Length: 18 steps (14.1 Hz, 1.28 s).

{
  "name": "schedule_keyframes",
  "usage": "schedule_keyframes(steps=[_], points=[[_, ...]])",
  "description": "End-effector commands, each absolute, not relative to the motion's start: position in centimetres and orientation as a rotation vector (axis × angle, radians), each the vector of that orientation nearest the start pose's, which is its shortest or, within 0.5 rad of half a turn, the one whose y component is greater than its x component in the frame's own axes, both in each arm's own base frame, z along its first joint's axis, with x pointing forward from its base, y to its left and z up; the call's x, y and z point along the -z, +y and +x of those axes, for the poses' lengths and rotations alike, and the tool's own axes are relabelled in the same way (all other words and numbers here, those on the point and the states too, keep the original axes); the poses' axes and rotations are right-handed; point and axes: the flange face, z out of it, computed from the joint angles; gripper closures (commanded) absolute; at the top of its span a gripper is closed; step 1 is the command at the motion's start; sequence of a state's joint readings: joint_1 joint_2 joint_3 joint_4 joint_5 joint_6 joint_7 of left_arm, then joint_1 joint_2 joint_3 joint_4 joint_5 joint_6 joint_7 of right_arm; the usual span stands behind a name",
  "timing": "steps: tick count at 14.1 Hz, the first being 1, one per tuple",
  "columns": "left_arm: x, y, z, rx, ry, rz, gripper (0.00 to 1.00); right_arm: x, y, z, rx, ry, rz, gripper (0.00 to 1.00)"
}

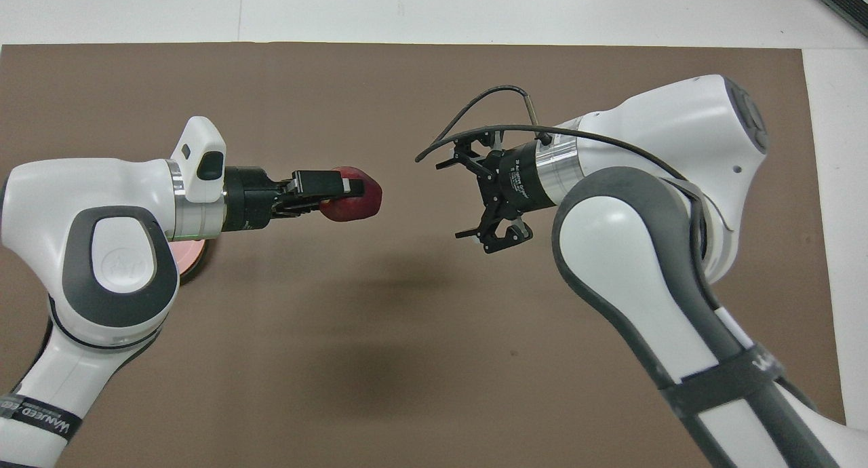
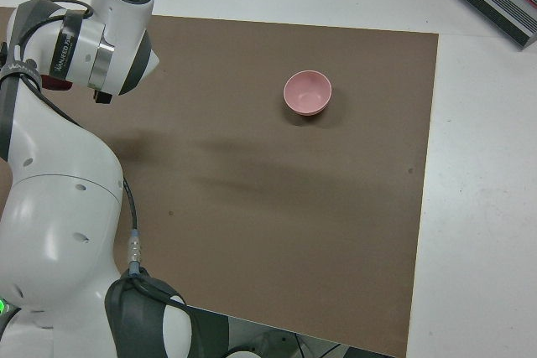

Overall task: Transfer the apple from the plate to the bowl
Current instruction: 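Lift the apple with the left gripper toward the right gripper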

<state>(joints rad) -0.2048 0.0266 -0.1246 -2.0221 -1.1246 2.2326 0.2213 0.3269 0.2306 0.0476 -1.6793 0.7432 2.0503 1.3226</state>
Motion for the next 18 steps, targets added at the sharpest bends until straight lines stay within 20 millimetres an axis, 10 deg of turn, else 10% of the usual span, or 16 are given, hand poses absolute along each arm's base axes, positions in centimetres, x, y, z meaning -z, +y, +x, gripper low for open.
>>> schedule_keyframes(steps=[1, 6, 11, 13, 18], points=[[-47.7, -23.0, 52.6, -0.160, 0.180, 2.119, 1.00, -47.8, 28.0, 59.8, -0.581, 1.551, -1.947, 0.00], [-48.0, -28.1, 50.1, -0.281, 0.220, 2.112, 1.00, -47.4, 29.5, 59.5, -0.583, 1.545, -1.941, 0.00], [-47.6, -28.9, 49.7, -0.272, 0.218, 2.114, 1.00, -47.6, 30.1, 59.2, -0.607, 1.534, -1.926, 0.04], [-47.6, -29.2, 49.6, -0.266, 0.213, 2.114, 1.00, -47.7, 30.2, 59.2, -0.636, 1.540, -1.896, 0.89], [-47.3, -29.6, 49.4, -0.249, 0.203, 2.115, 1.00, -47.8, 30.1, 59.2, -0.639, 1.538, -1.897, 1.00]])
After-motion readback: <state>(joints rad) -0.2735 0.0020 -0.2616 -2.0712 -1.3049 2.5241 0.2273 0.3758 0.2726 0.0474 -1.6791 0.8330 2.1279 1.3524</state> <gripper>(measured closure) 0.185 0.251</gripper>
